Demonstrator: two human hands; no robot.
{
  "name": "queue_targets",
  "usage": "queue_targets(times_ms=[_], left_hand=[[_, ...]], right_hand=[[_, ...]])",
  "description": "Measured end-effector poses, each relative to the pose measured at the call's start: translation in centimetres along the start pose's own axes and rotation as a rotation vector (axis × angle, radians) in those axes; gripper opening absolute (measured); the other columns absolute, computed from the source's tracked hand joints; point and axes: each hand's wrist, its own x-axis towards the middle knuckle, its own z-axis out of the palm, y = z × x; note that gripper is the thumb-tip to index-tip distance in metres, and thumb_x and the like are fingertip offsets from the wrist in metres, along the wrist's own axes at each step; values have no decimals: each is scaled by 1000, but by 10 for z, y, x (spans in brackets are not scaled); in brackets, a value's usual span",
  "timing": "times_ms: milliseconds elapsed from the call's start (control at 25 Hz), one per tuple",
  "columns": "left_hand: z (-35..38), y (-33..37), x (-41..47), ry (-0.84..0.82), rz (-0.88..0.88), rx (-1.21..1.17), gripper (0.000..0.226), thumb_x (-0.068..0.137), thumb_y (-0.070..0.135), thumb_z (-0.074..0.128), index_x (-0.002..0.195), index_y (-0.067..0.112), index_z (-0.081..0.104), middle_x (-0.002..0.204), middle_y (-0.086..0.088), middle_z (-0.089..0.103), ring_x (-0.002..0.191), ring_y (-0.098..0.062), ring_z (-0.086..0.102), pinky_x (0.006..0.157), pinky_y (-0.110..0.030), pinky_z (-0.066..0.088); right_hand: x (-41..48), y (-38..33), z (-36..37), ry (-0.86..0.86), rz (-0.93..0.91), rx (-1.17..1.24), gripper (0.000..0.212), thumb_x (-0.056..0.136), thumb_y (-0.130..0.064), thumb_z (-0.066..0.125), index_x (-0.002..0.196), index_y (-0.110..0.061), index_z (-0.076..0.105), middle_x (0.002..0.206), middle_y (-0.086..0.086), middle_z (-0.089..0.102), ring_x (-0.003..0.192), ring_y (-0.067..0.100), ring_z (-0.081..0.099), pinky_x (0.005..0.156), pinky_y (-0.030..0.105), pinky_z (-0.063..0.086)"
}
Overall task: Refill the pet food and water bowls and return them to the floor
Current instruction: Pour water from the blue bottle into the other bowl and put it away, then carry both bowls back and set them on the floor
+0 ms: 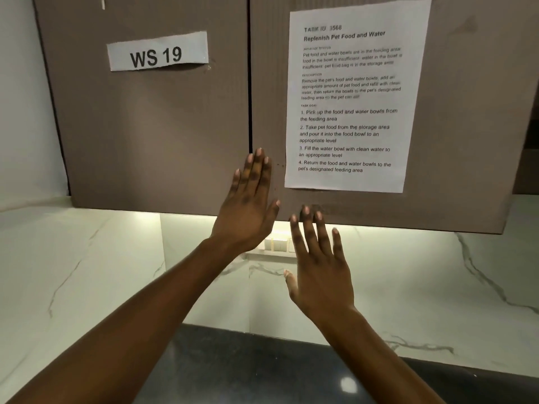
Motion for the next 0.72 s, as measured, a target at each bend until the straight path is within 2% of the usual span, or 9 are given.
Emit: queue_targets(times_ms=[80,160,280,360,440,520,600,640,720], left_hand=[[-10,1,-4,-50,11,-39,76,113,47,25,169,11,-13,177,-9,-23,164,-24,-20,135,-46,-2],[-18,2,-20,-109,17,-126,74,113,45,25,170,12,-9,179,-7,-19,165,-23,-16,135,-47,4],[-10,4,-79,-111,-26,-303,71,113,51,25,171,20,-2,180,4,-11,166,-14,-7,134,-40,11],[13,4,-148,-123,-115,-383,69,113,52,29,171,28,1,176,18,-13,165,-7,-6,130,-30,10],[44,1,-225,-256,-363,-490,66,114,45,34,171,32,6,176,21,-9,165,-5,-4,129,-26,3],[74,-6,-295,-476,-645,-522,64,114,36,36,171,21,12,180,4,-1,166,-14,-1,133,-34,4],[96,-15,-350,-682,-809,-399,65,114,34,37,171,14,12,180,-6,-1,166,-23,-2,133,-45,6],[103,-21,-373,-742,-867,-325,67,113,34,40,171,12,13,180,-9,0,166,-27,-2,133,-51,9],[108,-32,-410,-742,-1061,-241,73,108,34,49,169,8,18,179,-15,7,166,-36,4,131,-58,15]], right_hand=[[0,3,-3,-16,-14,3,116,95,-60,66,171,-18,-11,177,13,-26,164,37,-20,134,56,1],[-8,6,-6,-13,-51,55,112,97,-55,63,172,-13,-8,179,14,-18,166,34,-15,135,54,4],[-46,13,8,1,-66,309,99,100,-52,60,173,-15,3,182,8,1,168,26,5,135,47,13],[-96,19,30,-132,4,487,96,101,-55,59,173,-23,6,182,0,5,167,22,11,129,41,19],[-154,22,56,-379,101,585,96,101,-59,60,173,-27,5,182,-5,3,167,17,9,127,39,20],[-205,18,86,-599,166,604,94,102,-58,60,173,-25,9,182,-6,4,167,15,8,131,40,23],[-243,9,114,-751,185,621,91,103,-54,61,173,-24,12,182,-4,6,167,17,12,130,41,25],[-257,6,126,-814,200,629,88,104,-52,61,173,-23,14,182,-2,9,166,19,15,129,41,26],[-278,1,147,-910,288,653,84,104,-46,63,171,-16,23,179,6,23,164,24,27,127,40,30]])
